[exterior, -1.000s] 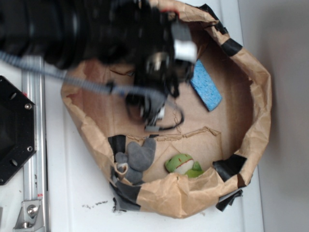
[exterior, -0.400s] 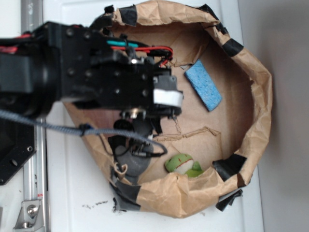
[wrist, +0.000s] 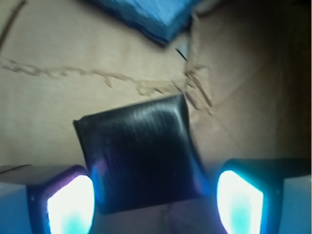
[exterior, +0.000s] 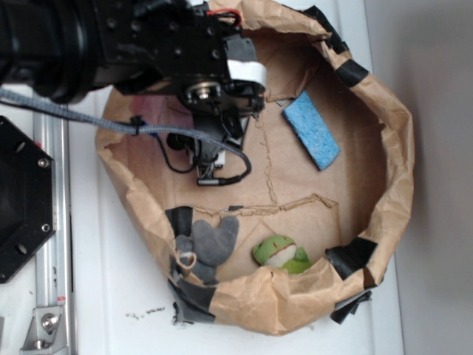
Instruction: Grab the black box.
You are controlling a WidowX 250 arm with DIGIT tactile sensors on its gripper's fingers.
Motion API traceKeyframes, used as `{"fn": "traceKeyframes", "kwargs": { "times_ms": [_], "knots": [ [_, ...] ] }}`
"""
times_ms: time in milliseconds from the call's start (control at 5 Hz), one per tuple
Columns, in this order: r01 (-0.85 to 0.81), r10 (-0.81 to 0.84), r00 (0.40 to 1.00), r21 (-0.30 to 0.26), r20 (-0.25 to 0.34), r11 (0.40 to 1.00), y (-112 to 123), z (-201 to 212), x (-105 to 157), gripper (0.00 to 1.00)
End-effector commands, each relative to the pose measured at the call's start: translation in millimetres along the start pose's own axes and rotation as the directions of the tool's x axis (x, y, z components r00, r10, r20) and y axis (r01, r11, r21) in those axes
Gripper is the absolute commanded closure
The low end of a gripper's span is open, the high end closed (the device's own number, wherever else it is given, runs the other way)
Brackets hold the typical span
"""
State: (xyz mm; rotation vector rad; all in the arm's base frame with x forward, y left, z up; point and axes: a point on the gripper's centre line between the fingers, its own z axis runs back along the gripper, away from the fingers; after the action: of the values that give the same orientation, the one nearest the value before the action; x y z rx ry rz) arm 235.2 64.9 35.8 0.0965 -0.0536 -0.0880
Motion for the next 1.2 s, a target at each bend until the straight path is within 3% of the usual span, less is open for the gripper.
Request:
{"fn": "traceKeyframes", "kwargs": {
  "times_ms": [0,400,800,1000],
  "knots": [
    [-0.001,0.001,0.998,0.001,0.063,1.0,2,9,22,0.0],
    [0.069,-0.066,0.994,-0.035,0.084,0.997,-32,16,33,0.0],
    [0.109,-0.106,0.988,-0.027,0.115,0.994,-36,23,39,0.0],
    [0.083,-0.08,0.993,-0.041,0.086,0.996,-36,15,36,1.0]
  ]
}}
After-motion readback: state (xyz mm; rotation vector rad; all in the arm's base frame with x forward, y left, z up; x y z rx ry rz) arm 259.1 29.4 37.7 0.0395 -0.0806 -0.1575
